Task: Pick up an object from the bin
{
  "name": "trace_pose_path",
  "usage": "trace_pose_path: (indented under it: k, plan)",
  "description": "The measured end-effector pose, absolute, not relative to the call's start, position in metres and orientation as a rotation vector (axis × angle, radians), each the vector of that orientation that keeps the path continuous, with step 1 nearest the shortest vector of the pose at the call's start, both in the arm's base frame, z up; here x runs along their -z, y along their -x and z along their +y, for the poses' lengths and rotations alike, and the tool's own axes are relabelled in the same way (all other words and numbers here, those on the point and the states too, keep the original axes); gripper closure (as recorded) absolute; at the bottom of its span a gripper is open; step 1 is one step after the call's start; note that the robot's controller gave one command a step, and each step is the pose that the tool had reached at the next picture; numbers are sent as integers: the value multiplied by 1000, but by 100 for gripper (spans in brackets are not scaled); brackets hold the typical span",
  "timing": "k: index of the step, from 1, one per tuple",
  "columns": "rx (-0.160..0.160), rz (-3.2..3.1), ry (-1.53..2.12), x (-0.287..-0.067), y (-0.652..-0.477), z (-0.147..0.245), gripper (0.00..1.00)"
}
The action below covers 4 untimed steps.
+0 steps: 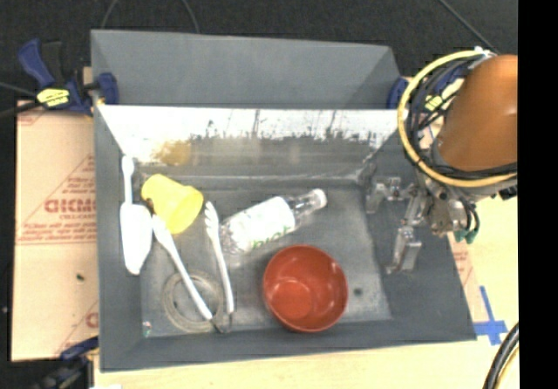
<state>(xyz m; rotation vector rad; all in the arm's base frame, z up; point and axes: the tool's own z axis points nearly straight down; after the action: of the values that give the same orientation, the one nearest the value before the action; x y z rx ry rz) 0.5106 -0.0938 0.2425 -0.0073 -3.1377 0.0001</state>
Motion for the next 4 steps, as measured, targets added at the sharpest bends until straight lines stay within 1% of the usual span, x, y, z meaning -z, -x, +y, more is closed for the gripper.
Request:
trace_pose_path:
  k: [1, 2, 3, 4]
  plan:
    - [-3, -3146, -1, -246, -512, -93, 0]
    - [-6, -3107, -515, -122, -489, -61, 0]
    - [-7, -3037, -833, -160, -488, -36, 0]
    - [-8, -2932, -1141, -116, -477, -31, 0]
